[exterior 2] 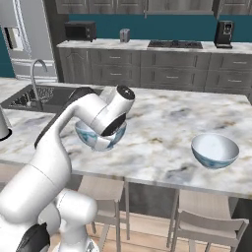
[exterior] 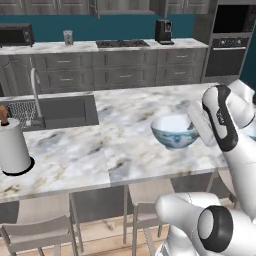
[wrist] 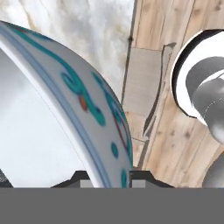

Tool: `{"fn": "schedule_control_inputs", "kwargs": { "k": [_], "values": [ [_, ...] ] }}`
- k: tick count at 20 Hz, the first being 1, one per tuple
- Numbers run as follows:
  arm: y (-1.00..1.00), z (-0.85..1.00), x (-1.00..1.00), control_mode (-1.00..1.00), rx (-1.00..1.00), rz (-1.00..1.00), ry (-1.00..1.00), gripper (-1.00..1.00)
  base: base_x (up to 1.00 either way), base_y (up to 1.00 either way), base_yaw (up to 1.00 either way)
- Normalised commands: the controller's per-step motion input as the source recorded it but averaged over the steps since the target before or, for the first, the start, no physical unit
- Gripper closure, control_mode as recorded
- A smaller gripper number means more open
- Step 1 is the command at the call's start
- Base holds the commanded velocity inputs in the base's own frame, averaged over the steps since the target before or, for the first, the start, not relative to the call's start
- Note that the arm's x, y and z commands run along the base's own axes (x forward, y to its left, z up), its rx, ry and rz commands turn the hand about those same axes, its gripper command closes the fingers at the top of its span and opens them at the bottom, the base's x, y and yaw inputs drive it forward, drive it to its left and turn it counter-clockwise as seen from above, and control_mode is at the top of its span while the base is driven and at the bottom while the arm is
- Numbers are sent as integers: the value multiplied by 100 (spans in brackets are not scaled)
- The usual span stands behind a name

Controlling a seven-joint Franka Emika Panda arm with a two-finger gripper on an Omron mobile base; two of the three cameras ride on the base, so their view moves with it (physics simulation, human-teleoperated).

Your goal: Pick up the bowls from the cabinet and place each bowl in front of a stool on the dining counter.

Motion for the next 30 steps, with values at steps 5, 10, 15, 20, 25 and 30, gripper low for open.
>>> {"fn": "schedule_control_inputs", "kwargs": {
  "k": [5,10,15,20,25,30],
  "values": [
    [0,-75,46,-100,0,0,-15,100,0,0,0],
    [0,-44,68,-100,0,0,-4,100,0,0,0],
    [0,-10,43,-100,0,0,0,100,0,0,0],
    [0,-23,50,-100,4,0,1,100,0,0,0],
    [0,-50,38,-100,12,0,3,100,0,0,0],
    [1,-50,13,-100,6,0,1,100,0,0,0]
  ]
}}
